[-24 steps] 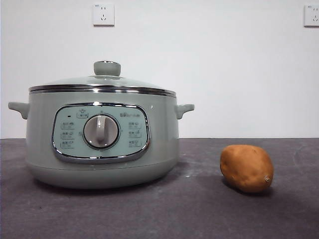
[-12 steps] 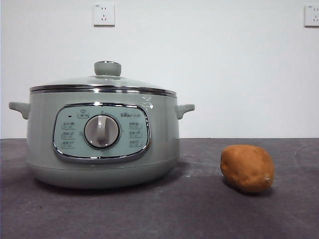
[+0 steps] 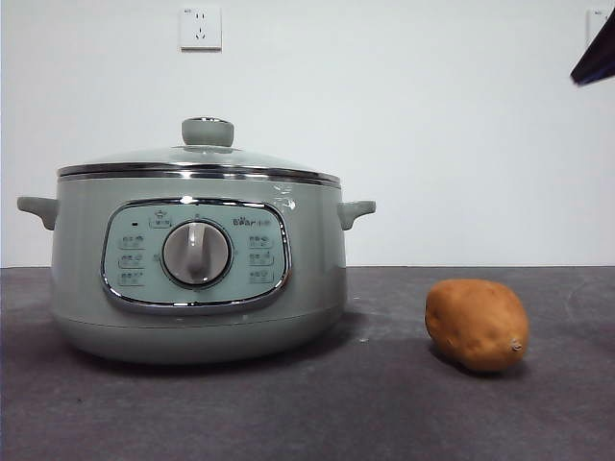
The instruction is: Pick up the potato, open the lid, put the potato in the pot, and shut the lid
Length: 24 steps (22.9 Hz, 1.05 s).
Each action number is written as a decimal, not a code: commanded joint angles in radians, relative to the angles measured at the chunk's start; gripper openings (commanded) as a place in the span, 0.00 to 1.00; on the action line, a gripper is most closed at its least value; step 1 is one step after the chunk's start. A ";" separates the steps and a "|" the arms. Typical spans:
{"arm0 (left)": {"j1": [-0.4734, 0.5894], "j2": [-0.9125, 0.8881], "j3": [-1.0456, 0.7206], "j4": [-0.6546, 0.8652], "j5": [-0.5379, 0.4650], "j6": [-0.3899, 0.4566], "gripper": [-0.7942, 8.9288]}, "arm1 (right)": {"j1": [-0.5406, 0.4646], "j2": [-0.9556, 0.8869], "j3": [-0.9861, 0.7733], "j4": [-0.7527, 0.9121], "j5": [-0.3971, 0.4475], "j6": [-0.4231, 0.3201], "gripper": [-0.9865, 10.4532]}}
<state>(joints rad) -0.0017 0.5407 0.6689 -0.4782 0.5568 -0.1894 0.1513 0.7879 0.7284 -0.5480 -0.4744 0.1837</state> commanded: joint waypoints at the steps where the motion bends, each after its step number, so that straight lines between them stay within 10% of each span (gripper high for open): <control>1: 0.002 0.039 0.013 -0.011 0.025 0.036 0.10 | 0.006 0.036 0.013 -0.007 -0.025 -0.029 0.12; 5: 0.001 0.086 0.014 -0.018 0.027 0.033 0.47 | 0.021 0.074 0.014 -0.009 -0.020 -0.028 0.51; 24: 0.001 0.087 0.014 -0.010 0.021 0.034 0.47 | 0.397 0.515 0.157 0.042 0.444 -0.010 0.52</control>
<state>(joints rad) -0.0017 0.6300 0.6823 -0.4988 0.5785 -0.1677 0.5457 1.2961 0.8860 -0.5056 -0.0319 0.1680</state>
